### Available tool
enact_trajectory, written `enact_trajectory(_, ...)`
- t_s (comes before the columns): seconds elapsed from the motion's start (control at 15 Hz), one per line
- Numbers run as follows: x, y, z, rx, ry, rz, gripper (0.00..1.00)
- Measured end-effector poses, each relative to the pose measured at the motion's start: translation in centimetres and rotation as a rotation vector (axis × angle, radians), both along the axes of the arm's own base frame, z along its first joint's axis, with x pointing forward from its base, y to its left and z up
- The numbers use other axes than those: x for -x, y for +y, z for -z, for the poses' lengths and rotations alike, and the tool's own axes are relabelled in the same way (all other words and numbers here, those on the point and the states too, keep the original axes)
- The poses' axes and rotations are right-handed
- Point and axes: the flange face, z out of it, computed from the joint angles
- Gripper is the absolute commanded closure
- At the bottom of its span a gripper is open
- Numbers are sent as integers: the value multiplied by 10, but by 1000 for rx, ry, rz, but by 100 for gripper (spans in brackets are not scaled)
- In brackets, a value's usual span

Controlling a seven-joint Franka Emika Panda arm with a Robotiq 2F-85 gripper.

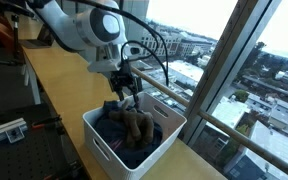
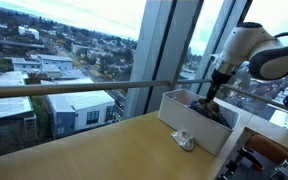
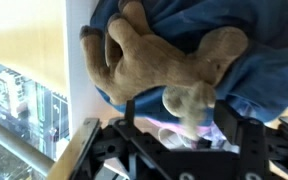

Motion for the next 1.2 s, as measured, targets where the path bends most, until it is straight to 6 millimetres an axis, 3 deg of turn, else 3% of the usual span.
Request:
enact_trajectory(0.13,16,49,-23,36,-25,-91,0)
enact_trajectory(0.27,33,103,-28,44,-23,-207,0)
enact_trajectory(0.47,58,173,-12,43,10,-376,0)
enact_trajectory(0.6,70,206,6,38,44,-485,0)
enact_trajectory(0.73,74,224,29,33,94,-586,0)
enact_trajectory(0.87,67,231,55,34,158,-677,0)
enact_trajectory(1.0,54,230,83,47,237,-764,0)
enact_trajectory(1.2,29,212,122,78,383,-863,0)
